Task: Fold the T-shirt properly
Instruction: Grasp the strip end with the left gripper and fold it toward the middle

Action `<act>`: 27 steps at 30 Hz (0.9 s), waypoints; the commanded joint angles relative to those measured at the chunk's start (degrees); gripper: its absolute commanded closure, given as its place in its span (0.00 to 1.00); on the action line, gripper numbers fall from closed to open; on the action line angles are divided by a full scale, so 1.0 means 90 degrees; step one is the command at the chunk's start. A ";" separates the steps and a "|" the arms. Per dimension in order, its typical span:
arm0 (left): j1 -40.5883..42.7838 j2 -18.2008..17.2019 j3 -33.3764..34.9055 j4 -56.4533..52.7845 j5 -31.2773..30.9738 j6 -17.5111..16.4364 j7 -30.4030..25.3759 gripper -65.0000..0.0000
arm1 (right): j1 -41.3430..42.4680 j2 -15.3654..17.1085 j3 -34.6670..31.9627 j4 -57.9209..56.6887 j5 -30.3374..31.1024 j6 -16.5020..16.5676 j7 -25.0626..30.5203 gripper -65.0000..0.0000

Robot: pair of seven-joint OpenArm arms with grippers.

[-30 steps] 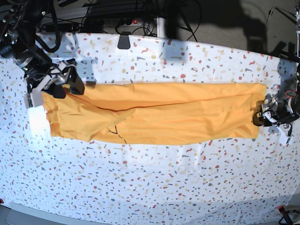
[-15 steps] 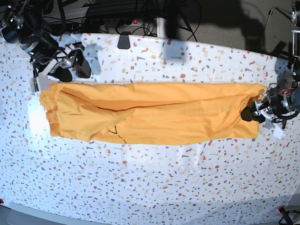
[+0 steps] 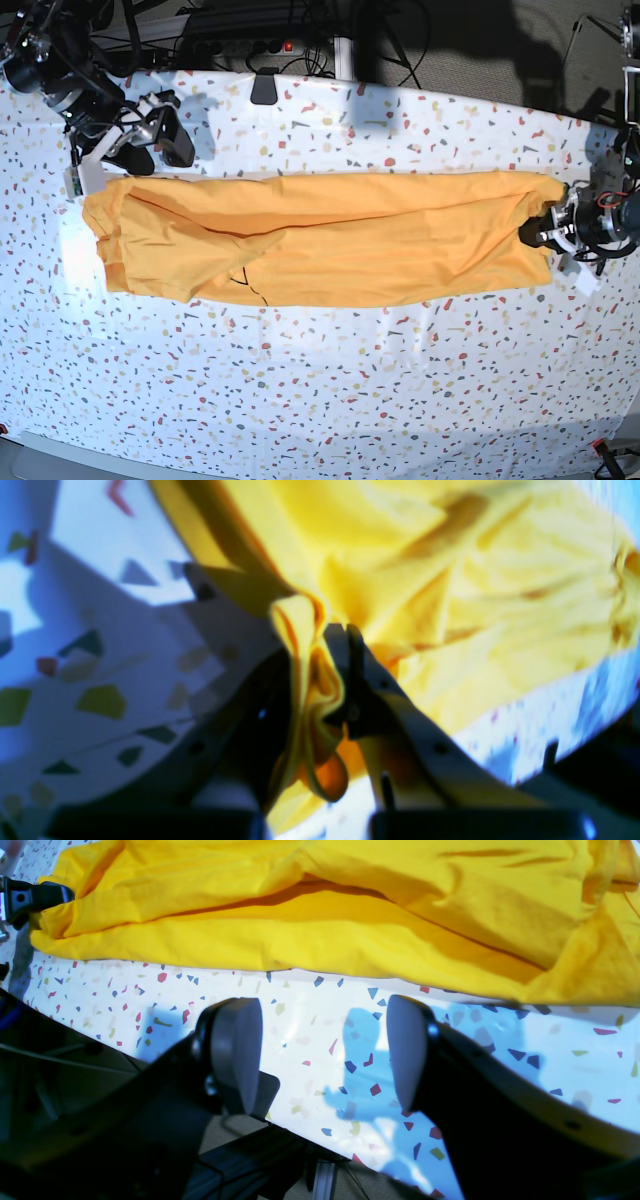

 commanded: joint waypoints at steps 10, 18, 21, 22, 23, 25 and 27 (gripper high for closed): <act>-0.0189 0.0146 -0.0049 0.2149 -0.0170 0.0061 0.0296 1.00 | 0.0034 0.0058 0.0024 0.0124 0.0151 0.0026 0.0165 0.40; -0.0192 0.1569 -0.0029 0.3334 0.0520 0.0408 0.0311 1.00 | 0.0036 0.0058 0.0024 0.0124 0.0148 0.0026 0.0168 0.40; -0.0172 0.2183 -0.0029 0.3337 0.1076 0.0449 0.0068 1.00 | 0.0034 0.0056 0.0024 0.0124 0.0148 0.0026 0.0165 0.40; -0.0160 0.2378 -0.0029 0.3337 0.1270 0.0447 -0.0019 1.00 | 0.0034 0.0056 0.0024 0.0124 0.0151 0.0026 0.0165 0.40; -0.0148 0.2567 -0.0029 0.3337 0.1472 0.0447 -0.0114 1.00 | 0.0036 0.0058 0.0024 0.0124 0.0151 0.0026 0.0168 0.40; -0.0080 0.2902 -0.0029 0.3337 0.1746 0.0447 -0.0260 1.00 | 0.0036 0.0056 0.0024 0.0124 0.0151 0.0026 0.0168 0.40; 0.0029 0.3198 -0.0029 0.3337 0.1911 0.0442 -0.0437 1.00 | 0.0034 0.0058 0.0024 0.0124 0.0151 0.0026 0.0165 0.40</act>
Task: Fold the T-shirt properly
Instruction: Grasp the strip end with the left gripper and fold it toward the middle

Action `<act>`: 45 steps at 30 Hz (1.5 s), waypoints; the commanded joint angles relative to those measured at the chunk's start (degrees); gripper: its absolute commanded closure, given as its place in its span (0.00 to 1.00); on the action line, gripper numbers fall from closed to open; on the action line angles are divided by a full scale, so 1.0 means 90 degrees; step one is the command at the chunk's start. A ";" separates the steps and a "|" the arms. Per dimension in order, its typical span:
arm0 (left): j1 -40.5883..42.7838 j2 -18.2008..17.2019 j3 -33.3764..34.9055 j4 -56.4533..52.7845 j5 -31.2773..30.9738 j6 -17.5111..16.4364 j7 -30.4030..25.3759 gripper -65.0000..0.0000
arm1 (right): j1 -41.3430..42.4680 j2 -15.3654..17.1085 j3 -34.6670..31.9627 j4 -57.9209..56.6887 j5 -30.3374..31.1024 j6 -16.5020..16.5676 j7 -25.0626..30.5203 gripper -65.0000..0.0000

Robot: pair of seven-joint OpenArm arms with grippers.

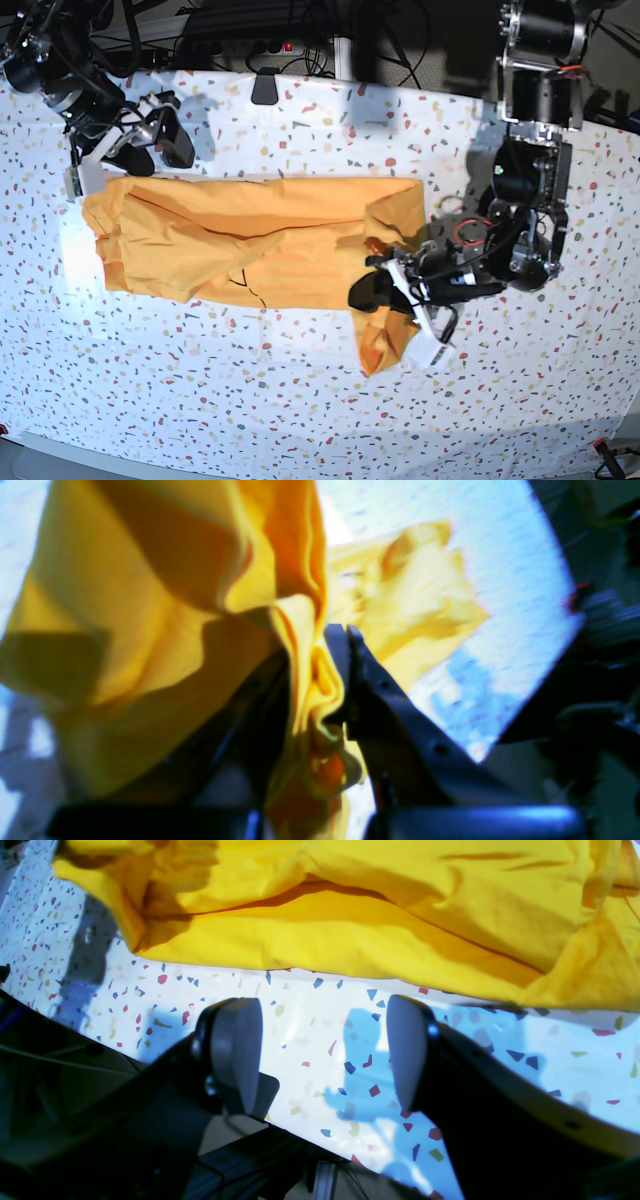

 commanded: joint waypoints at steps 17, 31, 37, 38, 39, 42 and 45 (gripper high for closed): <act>0.0141 0.0401 0.1161 0.0104 0.1872 -0.0041 -0.1195 0.99 | 0.0029 0.0058 0.0024 0.0124 0.0151 0.0026 0.0141 0.40; -0.0117 0.0398 0.1180 0.0109 0.1209 -0.0044 -0.1151 0.52 | 0.0318 0.0075 0.0153 0.0121 -0.0095 0.0026 0.0219 0.40; -0.0282 0.0398 0.1180 0.0114 0.1222 -0.0044 -0.0988 0.52 | 0.1545 0.0274 0.1088 -0.0180 -0.1008 0.0026 0.0226 0.40; -0.0282 0.0398 0.1180 0.0114 0.1234 -0.0044 -0.0991 0.52 | 0.1739 0.0420 0.1248 -0.0381 -0.1003 0.0026 0.0216 0.40; -0.0282 0.0398 0.1180 0.0114 0.1231 -0.0044 -0.0991 0.52 | 0.1889 0.0585 0.1350 -0.0646 -0.1003 0.0026 0.0214 0.40; -0.0282 0.0396 0.1180 0.0114 0.1239 -0.0044 -0.0981 0.52 | 0.2164 0.1171 0.1396 -0.1770 -0.0998 0.0026 0.0199 0.40; -0.0284 0.0398 0.1180 0.0114 0.1241 -0.0044 -0.0775 0.52 | 0.2509 0.1659 0.1248 -0.3121 -0.0818 0.0026 0.0204 0.40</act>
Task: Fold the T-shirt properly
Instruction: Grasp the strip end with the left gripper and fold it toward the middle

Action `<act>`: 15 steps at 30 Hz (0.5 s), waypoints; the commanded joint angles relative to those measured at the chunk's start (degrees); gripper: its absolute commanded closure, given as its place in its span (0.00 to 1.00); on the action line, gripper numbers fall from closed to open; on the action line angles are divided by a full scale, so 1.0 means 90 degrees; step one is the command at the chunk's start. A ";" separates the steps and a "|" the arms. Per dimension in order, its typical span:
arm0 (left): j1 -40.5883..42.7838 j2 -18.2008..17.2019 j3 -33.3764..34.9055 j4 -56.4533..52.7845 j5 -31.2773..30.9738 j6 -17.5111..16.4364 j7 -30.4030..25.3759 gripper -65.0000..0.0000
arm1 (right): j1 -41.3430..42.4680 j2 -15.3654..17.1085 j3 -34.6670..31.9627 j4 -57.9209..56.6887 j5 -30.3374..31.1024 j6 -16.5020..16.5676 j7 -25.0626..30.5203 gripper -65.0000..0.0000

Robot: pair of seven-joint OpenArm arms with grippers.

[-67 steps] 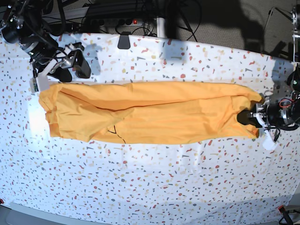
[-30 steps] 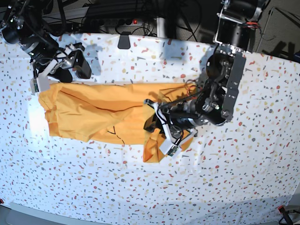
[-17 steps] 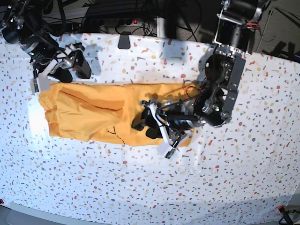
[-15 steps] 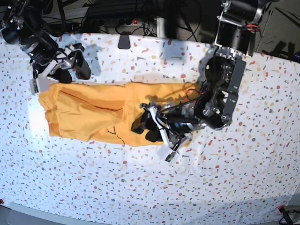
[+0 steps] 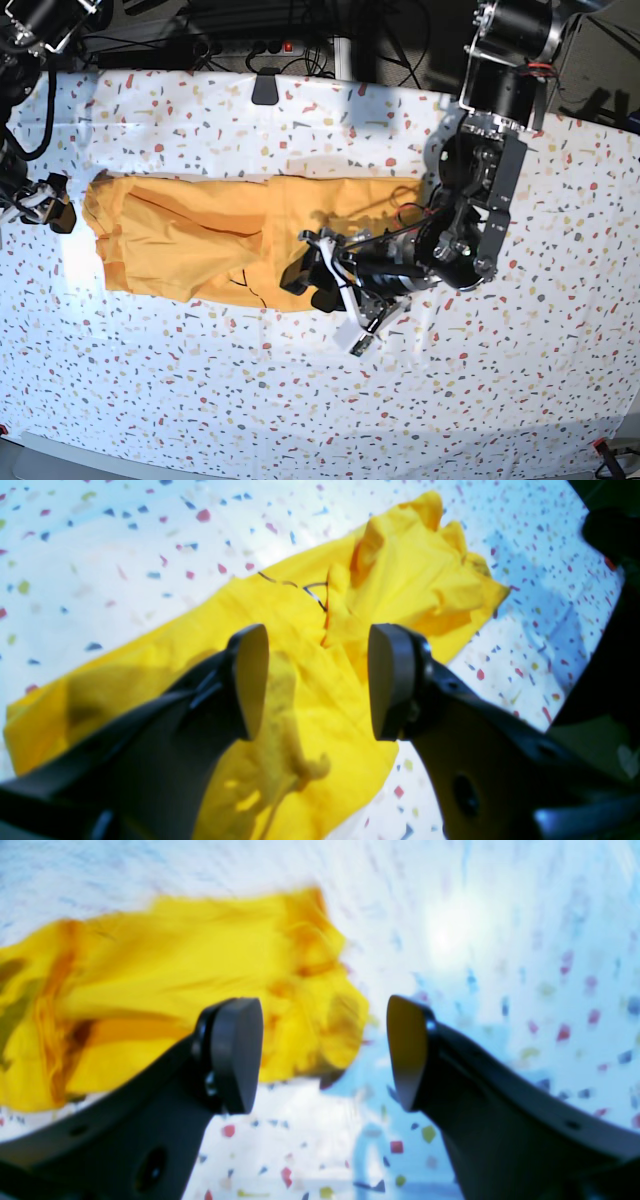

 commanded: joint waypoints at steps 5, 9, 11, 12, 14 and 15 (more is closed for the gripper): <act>-0.0155 0.0032 -0.0002 0.0114 0.0194 -0.0049 -0.0046 0.52 | 0.0855 0.0695 -0.0265 -0.1753 0.0352 0.0028 0.0639 0.40; -0.0153 0.0029 -0.0002 0.0114 0.0311 -0.0049 -0.0044 0.52 | 0.1387 0.0950 -0.0755 -0.2669 0.0000 0.0028 0.1209 0.40; -0.0153 0.0034 -0.0002 0.0114 0.0306 -0.0049 -0.0046 0.52 | 0.1656 0.0986 -0.1129 -0.3041 -0.0347 0.0028 0.1180 0.40; -0.0155 0.0032 -0.0002 0.0114 0.0304 -0.0049 -0.0046 0.52 | 0.1770 0.0986 -0.1331 -0.3230 -0.0437 0.0028 0.1161 0.40; -0.0153 0.0032 -0.0002 0.0114 0.0304 -0.0049 -0.0046 0.52 | 0.1962 0.0986 -0.1712 -0.3626 -0.0469 0.0028 0.1168 0.40; -0.0155 0.0032 -0.0002 0.0114 0.0308 -0.0049 -0.0046 0.52 | 0.2055 0.0986 -0.1882 -0.3825 -0.0471 0.0028 0.1154 0.40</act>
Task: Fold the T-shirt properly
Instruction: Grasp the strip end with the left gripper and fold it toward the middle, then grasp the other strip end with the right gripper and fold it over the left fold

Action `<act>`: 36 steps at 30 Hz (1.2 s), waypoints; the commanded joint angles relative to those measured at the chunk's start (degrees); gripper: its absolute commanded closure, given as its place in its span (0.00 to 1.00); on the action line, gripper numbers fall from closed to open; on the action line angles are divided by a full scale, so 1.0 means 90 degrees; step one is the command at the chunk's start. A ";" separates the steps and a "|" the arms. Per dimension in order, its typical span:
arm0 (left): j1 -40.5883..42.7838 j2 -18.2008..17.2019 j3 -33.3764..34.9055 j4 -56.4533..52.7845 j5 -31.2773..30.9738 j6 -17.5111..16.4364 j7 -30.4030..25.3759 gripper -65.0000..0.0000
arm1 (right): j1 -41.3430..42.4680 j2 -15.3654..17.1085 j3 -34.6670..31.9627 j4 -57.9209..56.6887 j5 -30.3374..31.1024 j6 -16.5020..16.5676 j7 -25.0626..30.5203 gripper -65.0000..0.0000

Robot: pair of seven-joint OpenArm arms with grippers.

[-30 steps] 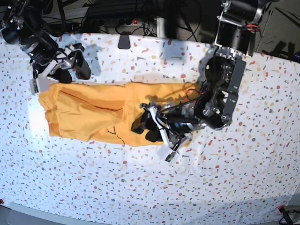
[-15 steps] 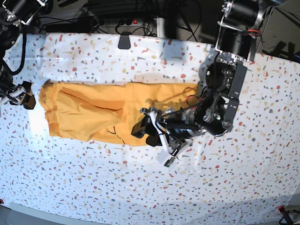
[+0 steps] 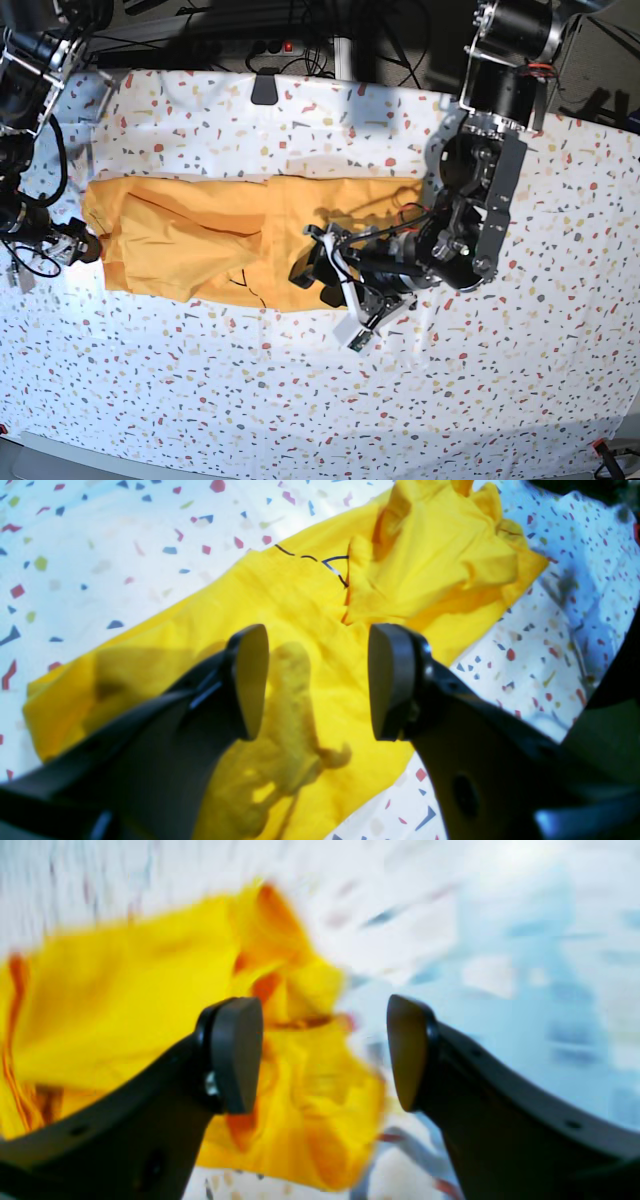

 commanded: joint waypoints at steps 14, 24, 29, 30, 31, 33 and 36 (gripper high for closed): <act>-0.0104 0.0034 0.0000 0.0112 0.0505 -0.0034 0.0143 0.52 | 0.0260 0.0136 -0.0282 -0.0933 0.1324 0.0035 -0.0447 0.40; 0.0340 0.0032 0.0000 0.0109 0.0617 -0.0036 0.0185 0.52 | 0.0257 0.0049 -0.0282 -0.0933 0.1511 0.0035 -0.0857 0.51; 0.0478 0.0034 0.0000 0.0109 0.1025 -0.0036 0.0138 0.52 | 0.0260 0.0019 -0.0282 -0.0933 0.1520 0.0035 -0.0758 0.98; 0.0478 0.0034 0.0000 0.0109 0.1052 -0.0036 0.0109 0.52 | 0.0274 0.0024 -0.0282 -0.0928 0.1581 0.0035 -0.0755 1.00; 0.0476 0.0034 0.0000 0.0109 0.1049 -0.0036 0.0044 0.52 | 0.0304 0.0032 -0.0282 -0.0923 0.1729 0.0035 -0.0801 1.00; 0.0476 0.0034 0.0000 0.0109 0.1049 -0.0036 -0.0087 0.52 | 0.0425 0.0019 -0.0284 -0.0872 0.2188 0.0035 -0.1035 1.00; 0.0476 0.0032 0.0000 0.0109 0.1049 -0.0036 -0.0153 0.52 | 0.0758 -0.0146 -0.0291 -0.0733 0.3009 0.0035 -0.2135 1.00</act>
